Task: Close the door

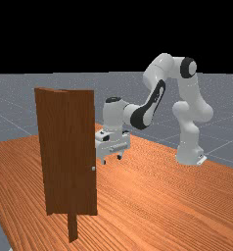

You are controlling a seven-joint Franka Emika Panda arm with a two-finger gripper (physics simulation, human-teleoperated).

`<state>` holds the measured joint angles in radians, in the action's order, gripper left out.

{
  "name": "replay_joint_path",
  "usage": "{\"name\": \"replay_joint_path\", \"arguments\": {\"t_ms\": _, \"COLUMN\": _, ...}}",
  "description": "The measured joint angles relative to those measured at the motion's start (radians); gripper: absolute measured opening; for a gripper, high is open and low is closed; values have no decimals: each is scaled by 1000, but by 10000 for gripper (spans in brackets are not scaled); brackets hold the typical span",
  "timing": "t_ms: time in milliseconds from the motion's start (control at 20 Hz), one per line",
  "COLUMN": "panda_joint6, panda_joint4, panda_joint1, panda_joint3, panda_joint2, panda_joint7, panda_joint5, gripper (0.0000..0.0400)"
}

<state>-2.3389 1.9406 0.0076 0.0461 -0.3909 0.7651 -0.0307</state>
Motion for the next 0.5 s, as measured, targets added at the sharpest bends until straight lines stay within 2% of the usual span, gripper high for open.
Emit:
{"name": "replay_joint_path", "arguments": {"t_ms": 50, "panda_joint6": 20, "panda_joint4": -64, "panda_joint1": -49, "panda_joint3": 2, "panda_joint2": -40, "panda_joint7": 137, "panda_joint5": 22, "gripper": 243}}
{"name": "replay_joint_path", "arguments": {"t_ms": 100, "panda_joint6": 49, "panda_joint4": -150, "panda_joint1": -134, "panda_joint3": 19, "panda_joint2": -92, "panda_joint7": 266, "panda_joint5": 43, "gripper": 148}}
{"name": "replay_joint_path", "arguments": {"t_ms": 150, "panda_joint6": 98, "panda_joint4": -278, "panda_joint1": -229, "panda_joint3": 35, "panda_joint2": -168, "panda_joint7": 385, "panda_joint5": 63, "gripper": 90}}
{"name": "replay_joint_path", "arguments": {"t_ms": 200, "panda_joint6": 177, "panda_joint4": -471, "panda_joint1": -325, "panda_joint3": 45, "panda_joint2": -280, "panda_joint7": 489, "panda_joint5": 81, "gripper": 55}}
{"name": "replay_joint_path", "arguments": {"t_ms": 250, "panda_joint6": 176, "panda_joint4": -474, "panda_joint1": -366, "panda_joint3": 67, "panda_joint2": -287, "panda_joint7": 489, "panda_joint5": 81, "gripper": 33}}
{"name": "replay_joint_path", "arguments": {"t_ms": 300, "panda_joint6": 177, "panda_joint4": -475, "panda_joint1": -375, "panda_joint3": 76, "panda_joint2": -288, "panda_joint7": 473, "panda_joint5": 83, "gripper": 177}}
{"name": "replay_joint_path", "arguments": {"t_ms": 350, "panda_joint6": 177, "panda_joint4": -475, "panda_joint1": -379, "panda_joint3": 77, "panda_joint2": -288, "panda_joint7": 478, "panda_joint5": 82, "gripper": 265}}
{"name": "replay_joint_path", "arguments": {"t_ms": 400, "panda_joint6": 167, "panda_joint4": -467, "panda_joint1": -383, "panda_joint3": 74, "panda_joint2": -285, "panda_joint7": 490, "panda_joint5": 84, "gripper": 318}}
{"name": "replay_joint_path", "arguments": {"t_ms": 500, "panda_joint6": 166, "panda_joint4": -467, "panda_joint1": -376, "panda_joint3": 82, "panda_joint2": -285, "panda_joint7": 481, "panda_joint5": 71, "gripper": 370}}
